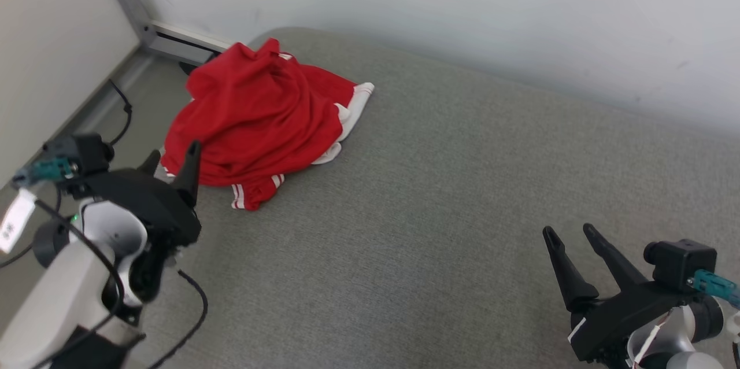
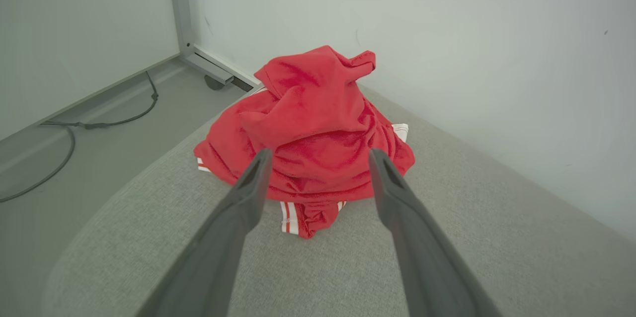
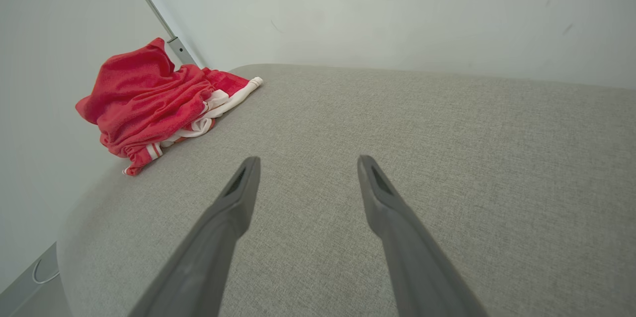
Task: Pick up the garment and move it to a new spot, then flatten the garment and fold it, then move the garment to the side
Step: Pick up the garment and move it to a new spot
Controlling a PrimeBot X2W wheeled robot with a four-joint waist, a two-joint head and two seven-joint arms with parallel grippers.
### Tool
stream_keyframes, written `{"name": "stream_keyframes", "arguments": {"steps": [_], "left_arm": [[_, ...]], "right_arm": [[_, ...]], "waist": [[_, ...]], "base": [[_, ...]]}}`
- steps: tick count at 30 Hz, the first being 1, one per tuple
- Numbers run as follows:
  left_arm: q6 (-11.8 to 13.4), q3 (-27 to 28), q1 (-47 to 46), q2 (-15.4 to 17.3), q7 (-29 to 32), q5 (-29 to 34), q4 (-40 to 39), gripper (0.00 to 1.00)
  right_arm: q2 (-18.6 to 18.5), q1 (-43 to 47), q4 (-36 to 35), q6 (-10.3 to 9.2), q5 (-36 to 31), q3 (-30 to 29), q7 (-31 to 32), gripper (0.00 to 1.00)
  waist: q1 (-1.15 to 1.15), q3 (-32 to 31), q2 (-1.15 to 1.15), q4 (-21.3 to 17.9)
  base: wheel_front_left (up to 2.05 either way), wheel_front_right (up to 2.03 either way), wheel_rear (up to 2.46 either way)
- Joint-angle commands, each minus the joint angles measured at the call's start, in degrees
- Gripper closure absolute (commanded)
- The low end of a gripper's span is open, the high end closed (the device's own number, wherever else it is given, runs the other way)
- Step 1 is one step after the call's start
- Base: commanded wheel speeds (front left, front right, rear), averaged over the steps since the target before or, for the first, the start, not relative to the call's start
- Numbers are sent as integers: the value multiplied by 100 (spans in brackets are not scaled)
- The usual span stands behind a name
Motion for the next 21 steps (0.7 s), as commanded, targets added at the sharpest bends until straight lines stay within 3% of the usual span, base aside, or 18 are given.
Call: {"name": "stream_keyframes", "arguments": {"steps": [1, 12, 21], "left_arm": [[-44, 36, -224, 6, 92, -79, 150, 0], [-299, -99, -1370, 120, 807, -25, 1238, 0], [-201, -195, -1803, 358, 870, 208, 1945, 0]], "right_arm": [[-29, -75, -134, -2, -79, -2, 65, 0], [-26, 15, -1033, -2, -365, 41, 544, 0], [-26, 93, -1413, -2, -437, 90, 693, 0]], "waist": [[-1, 383, -1, -324], [-1, 996, -1, -814], [-1, 1327, -1, -1047]], "base": [[0, 0, 0], [0, 0, 0], [0, 0, 0]]}}
